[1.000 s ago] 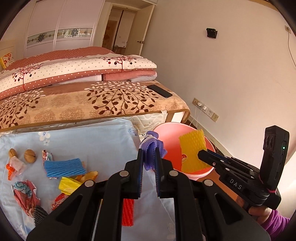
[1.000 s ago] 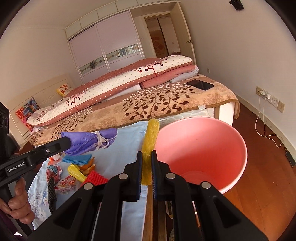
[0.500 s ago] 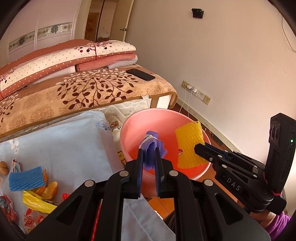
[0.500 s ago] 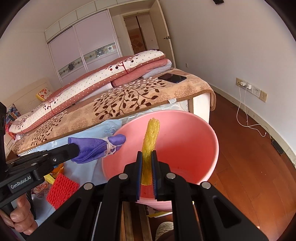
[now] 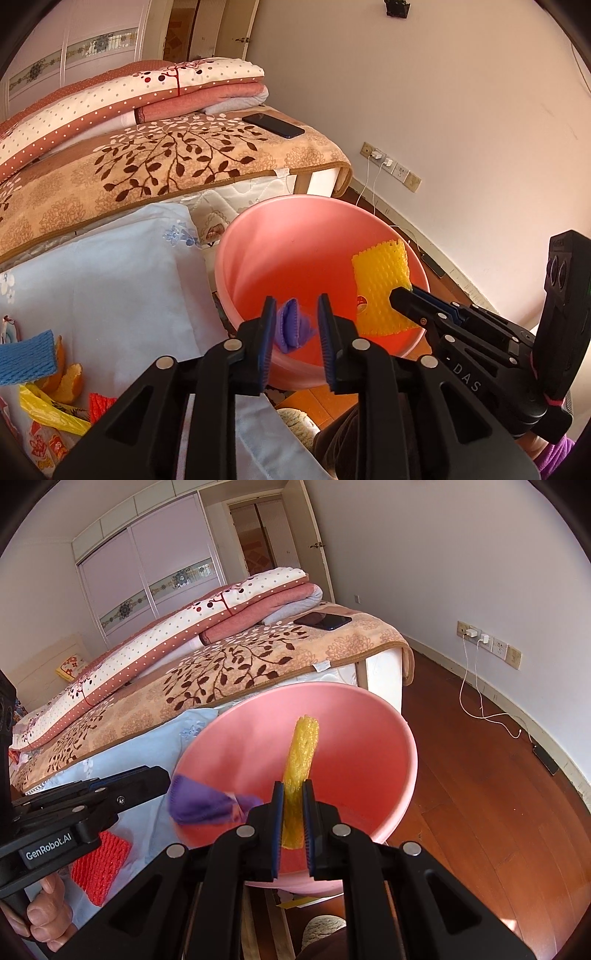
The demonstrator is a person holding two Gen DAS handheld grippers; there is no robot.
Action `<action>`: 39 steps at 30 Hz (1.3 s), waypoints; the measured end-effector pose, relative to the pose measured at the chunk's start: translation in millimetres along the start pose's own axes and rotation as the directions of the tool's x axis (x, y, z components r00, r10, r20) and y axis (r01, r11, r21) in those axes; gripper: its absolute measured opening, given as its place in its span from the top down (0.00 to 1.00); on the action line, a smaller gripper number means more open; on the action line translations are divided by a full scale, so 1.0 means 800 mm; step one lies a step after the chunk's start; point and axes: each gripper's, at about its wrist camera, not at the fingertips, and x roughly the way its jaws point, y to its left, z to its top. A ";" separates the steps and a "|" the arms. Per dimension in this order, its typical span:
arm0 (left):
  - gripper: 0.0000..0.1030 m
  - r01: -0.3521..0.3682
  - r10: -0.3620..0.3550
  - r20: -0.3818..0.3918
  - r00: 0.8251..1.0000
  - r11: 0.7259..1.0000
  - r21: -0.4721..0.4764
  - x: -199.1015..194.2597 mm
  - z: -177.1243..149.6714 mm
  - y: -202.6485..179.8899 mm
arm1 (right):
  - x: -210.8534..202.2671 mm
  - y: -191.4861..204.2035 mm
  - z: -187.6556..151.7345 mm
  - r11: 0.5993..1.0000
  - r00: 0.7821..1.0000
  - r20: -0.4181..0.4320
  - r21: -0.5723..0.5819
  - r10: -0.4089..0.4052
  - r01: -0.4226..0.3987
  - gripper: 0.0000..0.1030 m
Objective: Collect trash
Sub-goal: 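Open both tools to drop the glove and yellow net into the bucket, then grasp the blue foam net with the left tool while the right tool grasps the red foam net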
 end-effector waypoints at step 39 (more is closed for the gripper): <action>0.65 -0.104 0.115 0.128 0.985 0.991 -0.087 -0.125 -0.037 0.066 | -0.051 0.114 -0.028 0.980 0.986 -0.001 -0.111 0.164 -0.163 0.62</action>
